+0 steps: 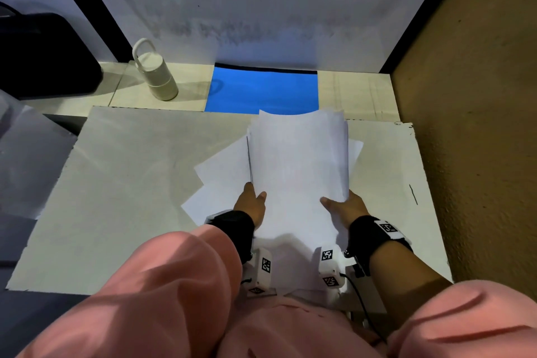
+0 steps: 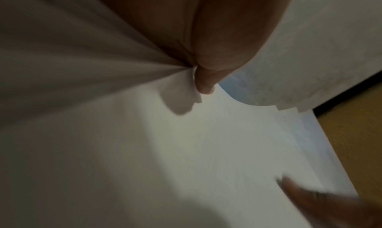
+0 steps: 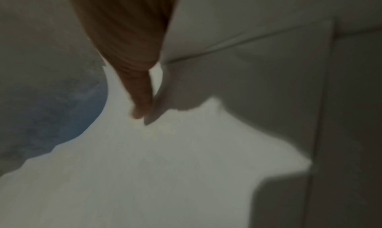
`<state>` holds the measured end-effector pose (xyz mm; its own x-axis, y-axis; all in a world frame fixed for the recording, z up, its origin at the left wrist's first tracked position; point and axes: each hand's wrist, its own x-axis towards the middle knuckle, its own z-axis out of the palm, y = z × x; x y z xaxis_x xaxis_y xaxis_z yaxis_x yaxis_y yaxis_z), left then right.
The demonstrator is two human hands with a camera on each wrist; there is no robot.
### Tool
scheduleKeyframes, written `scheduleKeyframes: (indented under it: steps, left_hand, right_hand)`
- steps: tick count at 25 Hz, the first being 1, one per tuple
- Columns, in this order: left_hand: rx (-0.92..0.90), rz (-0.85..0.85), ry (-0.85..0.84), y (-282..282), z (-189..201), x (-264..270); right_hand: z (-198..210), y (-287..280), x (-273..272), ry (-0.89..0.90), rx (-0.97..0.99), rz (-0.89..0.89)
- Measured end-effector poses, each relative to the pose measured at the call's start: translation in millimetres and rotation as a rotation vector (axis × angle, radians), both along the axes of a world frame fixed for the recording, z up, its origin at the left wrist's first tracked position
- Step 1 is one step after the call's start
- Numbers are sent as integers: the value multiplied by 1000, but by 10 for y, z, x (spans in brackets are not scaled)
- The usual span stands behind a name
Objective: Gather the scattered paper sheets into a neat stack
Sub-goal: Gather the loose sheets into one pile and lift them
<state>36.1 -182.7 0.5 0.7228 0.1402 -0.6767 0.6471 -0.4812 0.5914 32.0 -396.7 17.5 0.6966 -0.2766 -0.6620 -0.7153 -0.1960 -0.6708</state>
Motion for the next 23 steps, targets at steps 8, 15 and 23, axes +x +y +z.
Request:
scheduleKeyframes:
  steps: [8,15,23]
  left_hand:
    - [366,474,-108,453,76,-36]
    - [244,337,-126,513,156,22]
    - [-6,188,-42,327,215,-58]
  right_hand:
    - [-11,-388,9,69,35,-51]
    - [35,-523,47,103,57,-6]
    - [-3,-533,186,132,12,106]
